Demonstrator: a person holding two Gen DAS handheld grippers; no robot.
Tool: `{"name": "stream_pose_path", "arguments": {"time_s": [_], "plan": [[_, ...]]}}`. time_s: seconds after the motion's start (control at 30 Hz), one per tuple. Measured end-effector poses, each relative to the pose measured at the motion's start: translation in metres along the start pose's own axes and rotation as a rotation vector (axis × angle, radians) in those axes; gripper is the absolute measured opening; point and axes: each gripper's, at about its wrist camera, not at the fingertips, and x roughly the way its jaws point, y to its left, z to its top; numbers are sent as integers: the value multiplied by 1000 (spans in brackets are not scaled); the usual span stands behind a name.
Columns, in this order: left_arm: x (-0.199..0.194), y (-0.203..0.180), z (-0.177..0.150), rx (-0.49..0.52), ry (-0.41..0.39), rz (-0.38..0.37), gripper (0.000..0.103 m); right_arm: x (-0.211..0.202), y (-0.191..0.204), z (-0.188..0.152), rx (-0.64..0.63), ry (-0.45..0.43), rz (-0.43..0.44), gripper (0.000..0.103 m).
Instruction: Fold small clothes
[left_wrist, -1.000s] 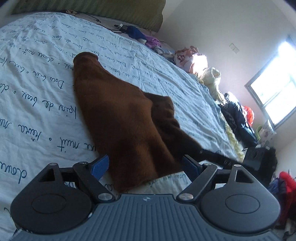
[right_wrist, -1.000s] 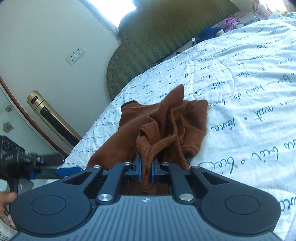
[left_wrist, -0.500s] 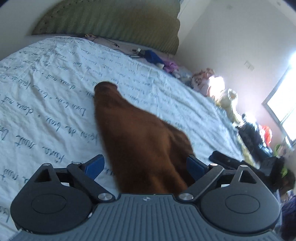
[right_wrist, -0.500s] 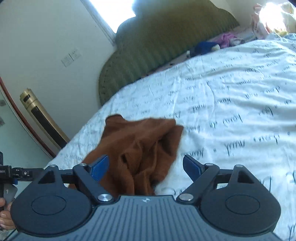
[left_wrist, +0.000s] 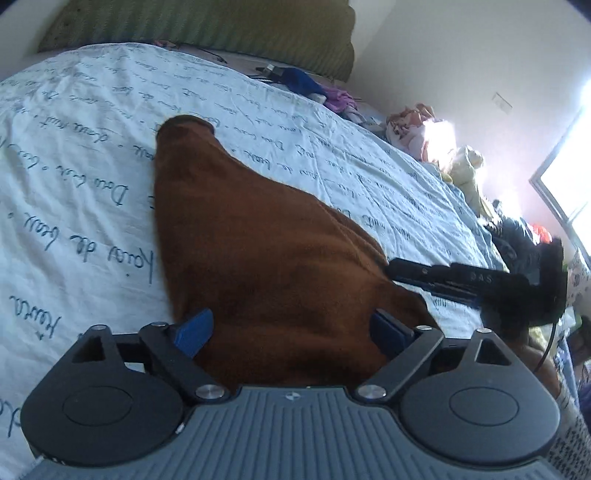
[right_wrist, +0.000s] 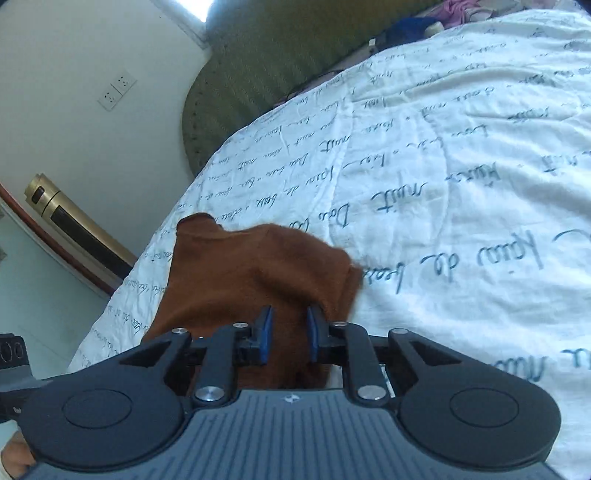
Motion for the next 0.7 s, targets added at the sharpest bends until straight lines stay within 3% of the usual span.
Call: {"name": "stream_pose_path", "arguments": {"time_s": [0.07, 0.13, 0.17, 0.2, 0.23, 0.4, 0.47, 0.53, 0.6, 0.63, 0.7], "plan": [[-17, 15, 4, -66, -45, 5, 101, -14, 1, 0, -6, -3, 13, 22], [-27, 34, 6, -156, -31, -41, 102, -25, -1, -3, 3, 6, 15, 32], [-28, 42, 3, -202, -1, -69, 102, -31, -2, -6, 9, 9, 46, 57], [-27, 50, 0, -247, 35, -118, 102, -34, -4, -10, 18, 9, 65, 95], [-24, 56, -6, -277, 65, -160, 103, -38, -5, -14, 27, 9, 74, 103], [-13, 55, -33, -302, 166, -191, 102, -43, 6, -22, -26, -13, 83, 103], [-16, 44, -39, -268, 192, -187, 100, -48, 28, -23, -142, -47, 60, 97], [-21, 34, -48, -216, 201, -179, 98, -50, 47, -28, -206, -28, 161, 94], [-20, 24, -55, -132, 210, -116, 90, -42, 63, -37, -266, 55, 261, 93], [-20, 19, -59, -90, 201, -93, 90, -31, 67, -42, -301, 112, 214, 93], [-24, 4, -62, -18, 215, -34, 89, -3, 57, -53, -417, 198, -83, 94]]}}
